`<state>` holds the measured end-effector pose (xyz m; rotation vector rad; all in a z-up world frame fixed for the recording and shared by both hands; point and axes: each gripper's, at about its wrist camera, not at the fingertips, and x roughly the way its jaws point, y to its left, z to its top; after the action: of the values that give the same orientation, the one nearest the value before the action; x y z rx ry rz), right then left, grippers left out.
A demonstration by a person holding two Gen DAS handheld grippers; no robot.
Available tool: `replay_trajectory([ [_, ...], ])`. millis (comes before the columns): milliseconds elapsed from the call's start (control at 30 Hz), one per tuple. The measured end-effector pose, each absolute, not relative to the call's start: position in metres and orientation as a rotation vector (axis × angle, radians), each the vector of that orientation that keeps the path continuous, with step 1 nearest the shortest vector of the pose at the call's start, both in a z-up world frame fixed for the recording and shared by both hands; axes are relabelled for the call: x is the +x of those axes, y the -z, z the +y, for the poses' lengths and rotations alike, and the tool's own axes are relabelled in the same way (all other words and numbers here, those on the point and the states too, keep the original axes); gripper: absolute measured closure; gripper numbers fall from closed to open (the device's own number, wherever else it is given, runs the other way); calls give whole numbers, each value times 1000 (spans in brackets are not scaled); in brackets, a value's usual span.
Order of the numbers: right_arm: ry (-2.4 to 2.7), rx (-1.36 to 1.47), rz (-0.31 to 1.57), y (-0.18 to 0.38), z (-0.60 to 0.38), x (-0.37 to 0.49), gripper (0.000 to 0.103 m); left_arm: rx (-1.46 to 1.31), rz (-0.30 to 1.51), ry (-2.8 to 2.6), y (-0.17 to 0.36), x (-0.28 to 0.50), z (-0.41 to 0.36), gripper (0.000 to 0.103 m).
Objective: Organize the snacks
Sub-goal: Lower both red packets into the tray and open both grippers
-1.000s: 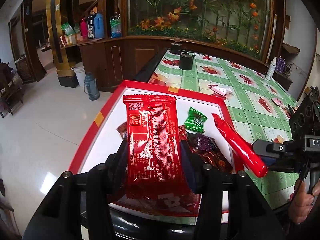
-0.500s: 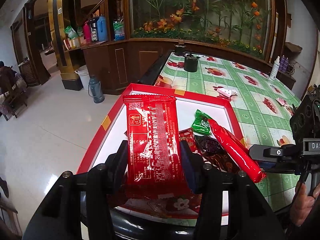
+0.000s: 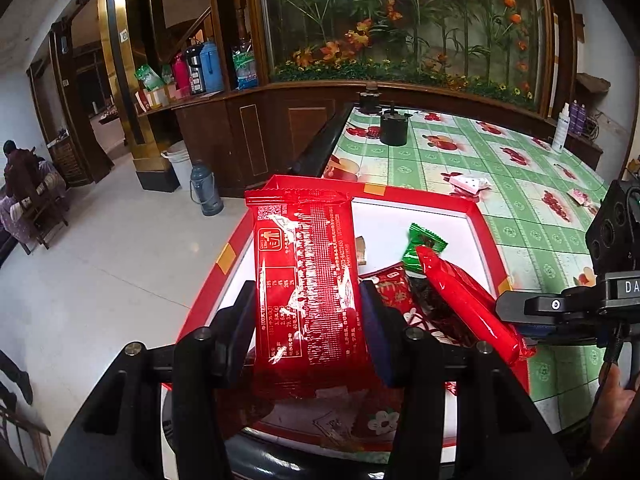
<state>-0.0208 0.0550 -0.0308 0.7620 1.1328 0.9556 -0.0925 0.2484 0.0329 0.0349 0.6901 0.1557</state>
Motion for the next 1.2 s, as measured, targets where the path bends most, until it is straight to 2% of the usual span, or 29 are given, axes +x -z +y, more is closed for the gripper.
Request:
replay_trajectory([
  [600, -919, 726, 1120, 28, 66, -15, 69, 112, 668, -224, -25, -83, 252, 54],
  [1200, -911, 485, 1007, -1, 84, -27, 65, 143, 682, -261, -20, -74, 250, 54],
])
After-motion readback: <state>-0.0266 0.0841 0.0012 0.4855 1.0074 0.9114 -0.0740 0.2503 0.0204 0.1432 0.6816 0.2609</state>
